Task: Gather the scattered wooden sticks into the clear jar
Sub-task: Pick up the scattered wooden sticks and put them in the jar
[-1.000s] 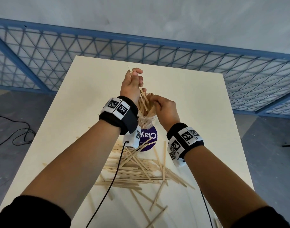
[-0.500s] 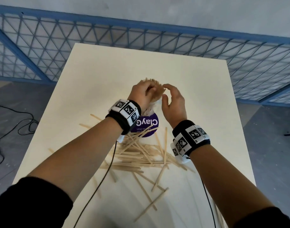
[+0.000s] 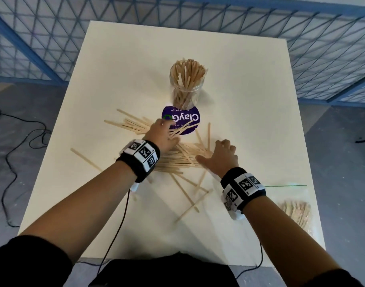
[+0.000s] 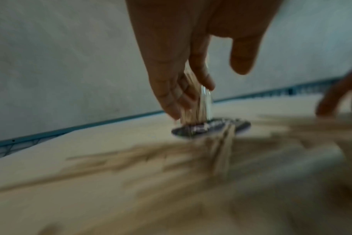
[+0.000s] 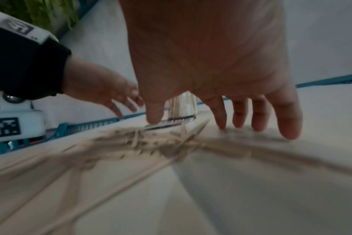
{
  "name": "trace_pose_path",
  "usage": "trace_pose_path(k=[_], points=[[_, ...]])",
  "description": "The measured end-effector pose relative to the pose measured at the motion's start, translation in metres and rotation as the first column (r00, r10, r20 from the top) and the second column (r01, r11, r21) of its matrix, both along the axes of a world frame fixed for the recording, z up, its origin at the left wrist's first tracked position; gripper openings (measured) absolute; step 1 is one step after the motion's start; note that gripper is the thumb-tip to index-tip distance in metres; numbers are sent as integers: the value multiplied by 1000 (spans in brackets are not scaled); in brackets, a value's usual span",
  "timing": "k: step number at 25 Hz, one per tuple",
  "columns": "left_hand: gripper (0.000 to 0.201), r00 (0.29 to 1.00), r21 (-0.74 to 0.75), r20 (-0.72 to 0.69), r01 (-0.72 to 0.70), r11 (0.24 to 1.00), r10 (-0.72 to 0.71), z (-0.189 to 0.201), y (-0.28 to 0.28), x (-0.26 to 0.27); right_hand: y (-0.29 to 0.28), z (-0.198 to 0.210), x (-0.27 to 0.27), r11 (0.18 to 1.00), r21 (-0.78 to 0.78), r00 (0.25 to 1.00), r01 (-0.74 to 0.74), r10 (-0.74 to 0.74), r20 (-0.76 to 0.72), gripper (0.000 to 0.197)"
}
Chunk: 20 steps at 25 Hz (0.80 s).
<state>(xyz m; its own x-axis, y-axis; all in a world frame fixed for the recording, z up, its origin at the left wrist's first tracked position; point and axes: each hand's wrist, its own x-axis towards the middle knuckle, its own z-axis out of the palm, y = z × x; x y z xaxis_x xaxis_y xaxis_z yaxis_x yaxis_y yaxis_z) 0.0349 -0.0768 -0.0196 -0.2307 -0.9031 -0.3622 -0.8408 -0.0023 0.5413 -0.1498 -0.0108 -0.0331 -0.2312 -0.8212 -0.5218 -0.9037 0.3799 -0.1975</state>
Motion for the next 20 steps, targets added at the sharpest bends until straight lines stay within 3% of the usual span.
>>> trace_pose_path(k=[2,5,7,11,16,20], points=[[68,984,48,157,75,996,-81,-16,17,8,9,-6,8,995,-33,995,-97,97,-4,81],[49,942,-52,286,198,979,-176,-23,27,11,15,-10,15,978,-101,982,-184,186,13,63],[40,932,-53,322,194,980,-167,-23,29,15,16,-12,15,974,-121,980,-193,197,29,48],[41,923,-49,329,230,972,-202,-25,27,23,16,-16,11,967,-151,978,-205,209,11,37],[38,937,-13,263,242,970,-230,-26,21,33,22,-18,4,987,-130,994,-99,94,-49,30],[32,944,34,237,227,973,-229,-23,20,30,21,-18,4,984,-85,986,-155,148,-81,31]])
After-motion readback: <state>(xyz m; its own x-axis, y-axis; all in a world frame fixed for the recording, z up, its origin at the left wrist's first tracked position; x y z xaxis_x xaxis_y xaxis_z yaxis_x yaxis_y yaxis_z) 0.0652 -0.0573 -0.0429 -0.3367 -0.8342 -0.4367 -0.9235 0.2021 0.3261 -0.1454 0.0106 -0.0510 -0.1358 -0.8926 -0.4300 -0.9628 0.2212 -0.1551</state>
